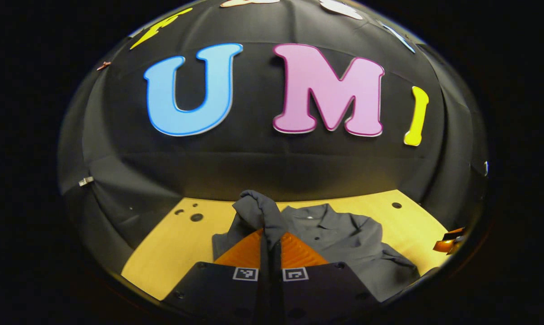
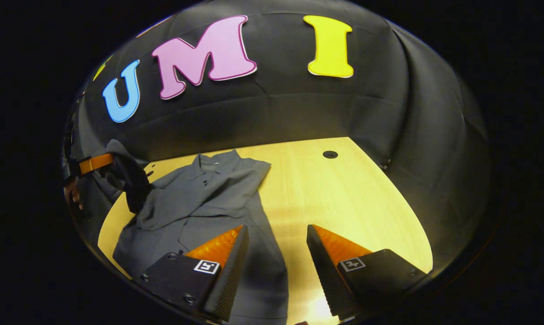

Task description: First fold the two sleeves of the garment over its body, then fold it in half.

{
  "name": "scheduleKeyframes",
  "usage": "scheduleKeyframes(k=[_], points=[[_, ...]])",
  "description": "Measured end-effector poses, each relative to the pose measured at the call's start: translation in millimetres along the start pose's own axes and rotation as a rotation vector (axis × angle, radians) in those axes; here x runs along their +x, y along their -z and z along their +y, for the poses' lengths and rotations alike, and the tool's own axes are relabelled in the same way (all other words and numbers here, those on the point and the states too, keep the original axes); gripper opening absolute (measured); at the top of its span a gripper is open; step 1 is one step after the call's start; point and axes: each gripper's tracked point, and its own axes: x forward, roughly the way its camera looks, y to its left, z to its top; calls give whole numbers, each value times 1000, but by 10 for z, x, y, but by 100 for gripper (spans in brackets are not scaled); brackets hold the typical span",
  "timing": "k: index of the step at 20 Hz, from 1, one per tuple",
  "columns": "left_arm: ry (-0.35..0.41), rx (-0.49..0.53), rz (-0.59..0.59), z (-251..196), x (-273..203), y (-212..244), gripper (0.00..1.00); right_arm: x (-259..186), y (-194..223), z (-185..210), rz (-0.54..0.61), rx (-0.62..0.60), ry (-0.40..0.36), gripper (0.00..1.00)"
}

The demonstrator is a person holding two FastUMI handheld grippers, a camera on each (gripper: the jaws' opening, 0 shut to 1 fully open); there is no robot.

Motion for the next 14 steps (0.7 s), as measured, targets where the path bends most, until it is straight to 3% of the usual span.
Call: scheduleKeyframes(k=[6,13,14], points=[[82,25,86,-855,365,516,5,157,184,-373,52,30,19,81],[90,42,231,-1385,723,1301,9,319,330,-698,101,45,26,81],[84,52,244,-1432,769,1381,2,342,357,-730,107,46,27,81]])
